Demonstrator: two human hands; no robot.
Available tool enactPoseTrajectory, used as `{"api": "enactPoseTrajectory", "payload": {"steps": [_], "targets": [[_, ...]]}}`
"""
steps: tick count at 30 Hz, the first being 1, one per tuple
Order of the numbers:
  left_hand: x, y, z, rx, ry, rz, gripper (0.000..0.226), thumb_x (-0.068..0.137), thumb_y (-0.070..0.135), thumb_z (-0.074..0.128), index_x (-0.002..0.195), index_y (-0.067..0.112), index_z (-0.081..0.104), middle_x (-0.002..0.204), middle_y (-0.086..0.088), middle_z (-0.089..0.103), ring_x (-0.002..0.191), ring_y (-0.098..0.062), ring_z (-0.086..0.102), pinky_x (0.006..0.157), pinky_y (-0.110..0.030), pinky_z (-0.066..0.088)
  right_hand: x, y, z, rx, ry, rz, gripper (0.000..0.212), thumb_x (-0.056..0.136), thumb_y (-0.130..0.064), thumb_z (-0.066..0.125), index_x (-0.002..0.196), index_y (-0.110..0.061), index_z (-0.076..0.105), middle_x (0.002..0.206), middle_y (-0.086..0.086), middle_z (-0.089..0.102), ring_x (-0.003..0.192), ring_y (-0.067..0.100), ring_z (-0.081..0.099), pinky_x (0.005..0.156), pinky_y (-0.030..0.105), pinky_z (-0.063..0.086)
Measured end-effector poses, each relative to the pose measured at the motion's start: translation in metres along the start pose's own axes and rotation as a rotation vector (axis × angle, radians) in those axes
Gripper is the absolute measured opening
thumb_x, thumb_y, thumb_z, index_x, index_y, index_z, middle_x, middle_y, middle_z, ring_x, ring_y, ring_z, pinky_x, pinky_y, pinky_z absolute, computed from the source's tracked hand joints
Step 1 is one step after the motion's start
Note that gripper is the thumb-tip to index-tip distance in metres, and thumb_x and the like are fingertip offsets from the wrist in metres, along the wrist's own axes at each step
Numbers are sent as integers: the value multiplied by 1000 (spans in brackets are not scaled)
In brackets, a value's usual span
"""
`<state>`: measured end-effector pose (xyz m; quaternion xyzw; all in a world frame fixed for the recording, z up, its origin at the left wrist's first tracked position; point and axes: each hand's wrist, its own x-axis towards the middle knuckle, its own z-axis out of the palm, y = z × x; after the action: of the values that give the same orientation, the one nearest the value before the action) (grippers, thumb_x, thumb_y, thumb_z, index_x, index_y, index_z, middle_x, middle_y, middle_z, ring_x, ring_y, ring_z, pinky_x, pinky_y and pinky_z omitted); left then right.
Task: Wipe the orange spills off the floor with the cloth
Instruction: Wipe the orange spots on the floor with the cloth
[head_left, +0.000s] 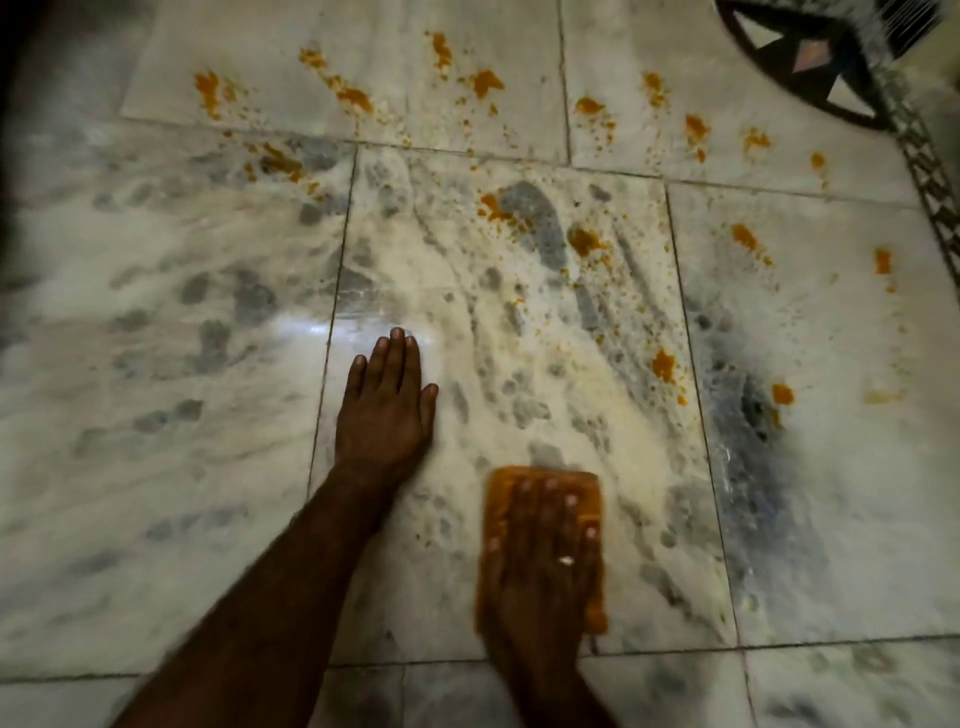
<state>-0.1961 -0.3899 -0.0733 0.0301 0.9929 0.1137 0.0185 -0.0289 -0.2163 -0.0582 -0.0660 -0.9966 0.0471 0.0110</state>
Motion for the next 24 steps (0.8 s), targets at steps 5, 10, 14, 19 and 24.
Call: {"api": "enactPoseTrajectory", "payload": {"steps": [5, 10, 14, 19, 24], "targets": [[5, 3, 7, 32, 25, 4, 66, 101, 39, 24, 154, -1, 31, 162, -20, 27, 150, -33, 29, 123, -47, 16, 105, -21, 10, 58, 13, -212, 60, 103, -41, 34, 160, -20, 33, 167, 8, 30, 154, 31, 28, 122, 56, 27], [19, 9, 8, 25, 23, 7, 70, 101, 43, 18, 156, 0, 25, 164, -19, 21, 153, -32, 21, 124, -43, 9, 167, 44, 5, 7, -38, -85, 63, 103, -45, 25, 162, -23, 26, 169, 5, 25, 156, 28, 24, 124, 55, 21], [41, 20, 9, 2, 29, 54, 73, 101, 45, 15, 156, -2, 24, 164, -20, 20, 153, -32, 20, 124, -42, 5, 111, 56, 2, -8, 35, 163, 63, 103, -38, 30, 161, -16, 27, 167, 12, 28, 153, 33, 30, 123, 56, 23], [69, 37, 16, -17, 48, 114, 69, 102, 41, 21, 154, -4, 29, 161, -23, 26, 151, -35, 26, 123, -47, 16, 97, -1, 4, 40, -18, -156, 62, 103, -41, 33, 161, -18, 29, 168, 10, 25, 156, 31, 21, 125, 55, 17], [76, 38, 19, -3, 88, 85, 64, 104, 39, 23, 154, 0, 32, 161, -20, 31, 150, -32, 30, 122, -46, 18, 208, 16, 2, 14, -87, -170, 61, 105, -46, 19, 163, -27, 21, 171, 2, 19, 158, 25, 16, 127, 50, 11]]}}
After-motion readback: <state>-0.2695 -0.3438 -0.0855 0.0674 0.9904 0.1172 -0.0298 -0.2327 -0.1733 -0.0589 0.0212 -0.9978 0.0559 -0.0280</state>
